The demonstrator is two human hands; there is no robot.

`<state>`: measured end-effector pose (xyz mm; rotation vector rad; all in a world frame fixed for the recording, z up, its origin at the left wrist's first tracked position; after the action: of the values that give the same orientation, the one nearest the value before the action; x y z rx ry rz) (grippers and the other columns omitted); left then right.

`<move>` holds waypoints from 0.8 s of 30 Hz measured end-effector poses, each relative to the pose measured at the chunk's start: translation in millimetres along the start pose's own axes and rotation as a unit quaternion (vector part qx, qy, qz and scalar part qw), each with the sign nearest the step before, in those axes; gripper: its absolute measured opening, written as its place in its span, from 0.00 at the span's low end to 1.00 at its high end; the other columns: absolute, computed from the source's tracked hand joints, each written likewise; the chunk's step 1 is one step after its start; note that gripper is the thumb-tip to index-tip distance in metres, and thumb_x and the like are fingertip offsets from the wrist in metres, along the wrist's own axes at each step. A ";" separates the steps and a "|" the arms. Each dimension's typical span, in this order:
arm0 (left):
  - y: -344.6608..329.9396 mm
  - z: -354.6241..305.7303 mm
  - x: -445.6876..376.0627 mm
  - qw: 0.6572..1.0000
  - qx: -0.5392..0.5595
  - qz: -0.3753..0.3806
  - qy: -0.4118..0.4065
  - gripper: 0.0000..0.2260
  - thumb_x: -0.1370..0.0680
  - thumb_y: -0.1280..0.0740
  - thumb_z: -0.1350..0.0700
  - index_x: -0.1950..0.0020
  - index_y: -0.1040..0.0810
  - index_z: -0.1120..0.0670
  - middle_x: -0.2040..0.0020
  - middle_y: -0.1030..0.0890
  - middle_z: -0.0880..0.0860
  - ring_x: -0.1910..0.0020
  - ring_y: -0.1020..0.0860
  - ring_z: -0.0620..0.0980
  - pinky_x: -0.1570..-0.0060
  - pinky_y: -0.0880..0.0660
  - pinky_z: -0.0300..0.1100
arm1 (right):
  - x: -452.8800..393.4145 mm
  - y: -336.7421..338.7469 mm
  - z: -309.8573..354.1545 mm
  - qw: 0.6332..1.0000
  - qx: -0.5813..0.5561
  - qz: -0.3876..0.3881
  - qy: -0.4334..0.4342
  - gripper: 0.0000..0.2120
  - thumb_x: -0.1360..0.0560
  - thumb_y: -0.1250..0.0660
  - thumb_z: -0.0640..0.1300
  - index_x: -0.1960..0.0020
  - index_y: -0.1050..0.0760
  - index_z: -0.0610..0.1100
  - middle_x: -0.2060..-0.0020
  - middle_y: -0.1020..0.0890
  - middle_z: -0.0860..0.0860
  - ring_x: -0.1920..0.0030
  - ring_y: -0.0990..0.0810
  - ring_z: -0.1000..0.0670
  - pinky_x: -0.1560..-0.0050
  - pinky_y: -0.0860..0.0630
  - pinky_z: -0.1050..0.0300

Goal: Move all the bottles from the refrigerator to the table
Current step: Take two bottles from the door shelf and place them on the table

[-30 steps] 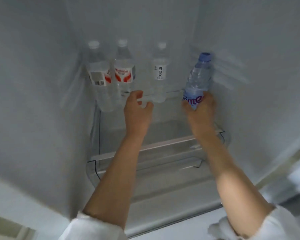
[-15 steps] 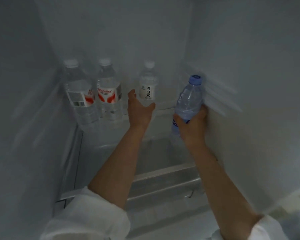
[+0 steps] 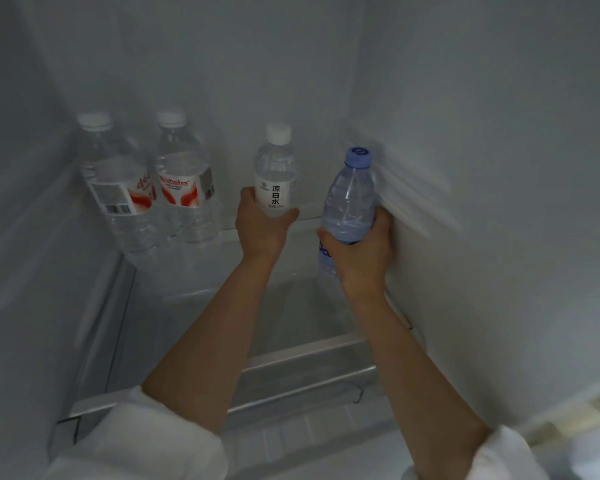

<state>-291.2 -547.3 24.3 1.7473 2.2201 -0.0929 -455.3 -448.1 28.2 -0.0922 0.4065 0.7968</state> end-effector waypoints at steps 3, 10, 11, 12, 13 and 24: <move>6.3 -1.9 12.6 0.999 0.011 -0.028 -0.016 0.26 0.37 0.19 0.57 0.45 0.28 0.57 0.51 0.22 0.50 0.53 0.22 0.47 0.54 0.24 0.38 | 3.2 4.0 -2.1 1.000 -0.016 0.000 -0.012 0.26 0.39 0.19 0.42 0.47 0.30 0.47 0.57 0.24 0.63 0.60 0.23 0.68 0.59 0.30 0.78; 23.4 -18.4 42.5 0.995 0.064 -0.070 0.017 0.25 0.36 0.19 0.58 0.43 0.25 0.57 0.50 0.21 0.48 0.55 0.22 0.42 0.61 0.25 0.27 | 25.0 24.0 14.1 0.998 -0.060 -0.016 0.002 0.23 0.38 0.19 0.40 0.49 0.27 0.51 0.57 0.21 0.61 0.58 0.21 0.64 0.52 0.22 0.63; 27.0 -22.6 45.9 0.995 0.070 -0.072 0.015 0.25 0.36 0.19 0.58 0.43 0.25 0.57 0.50 0.21 0.47 0.55 0.22 0.41 0.61 0.25 0.27 | 26.8 27.2 21.7 0.998 -0.062 -0.017 0.007 0.24 0.38 0.19 0.40 0.50 0.27 0.53 0.58 0.21 0.61 0.58 0.21 0.63 0.52 0.21 0.61; 30.8 -27.1 49.9 0.994 0.076 -0.075 0.012 0.25 0.36 0.20 0.58 0.43 0.25 0.56 0.51 0.21 0.46 0.55 0.22 0.38 0.60 0.26 0.27 | 28.2 30.3 27.8 0.998 -0.065 -0.018 0.011 0.24 0.39 0.19 0.40 0.50 0.27 0.52 0.57 0.21 0.60 0.57 0.20 0.62 0.51 0.20 0.59; 35.5 -32.0 55.1 0.994 0.082 -0.077 0.009 0.25 0.36 0.20 0.58 0.42 0.25 0.56 0.51 0.21 0.46 0.55 0.22 0.36 0.60 0.26 0.27 | 30.6 33.4 34.4 0.997 -0.069 -0.018 0.014 0.24 0.39 0.19 0.41 0.48 0.26 0.49 0.55 0.20 0.59 0.56 0.20 0.60 0.50 0.20 0.57; 90.3 -70.5 122.2 0.992 0.103 -0.056 -0.042 0.25 0.36 0.20 0.60 0.40 0.21 0.57 0.49 0.17 0.49 0.52 0.18 0.41 0.53 0.21 0.33 | 97.4 60.0 91.7 0.992 -0.126 0.003 0.006 0.29 0.36 0.21 0.39 0.39 0.29 0.44 0.56 0.21 0.59 0.60 0.21 0.66 0.61 0.26 0.73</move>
<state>-244.2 -392.9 69.4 1.6833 2.3154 -0.4280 -407.7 -319.0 78.9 -0.3313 0.3167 0.8509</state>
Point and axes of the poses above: each hand's wrist, its own x-axis away from the middle knuckle, its own y-axis out of the back of the hand, z = x × y, the point moved 6 cm from there along -x, towards the middle knuckle
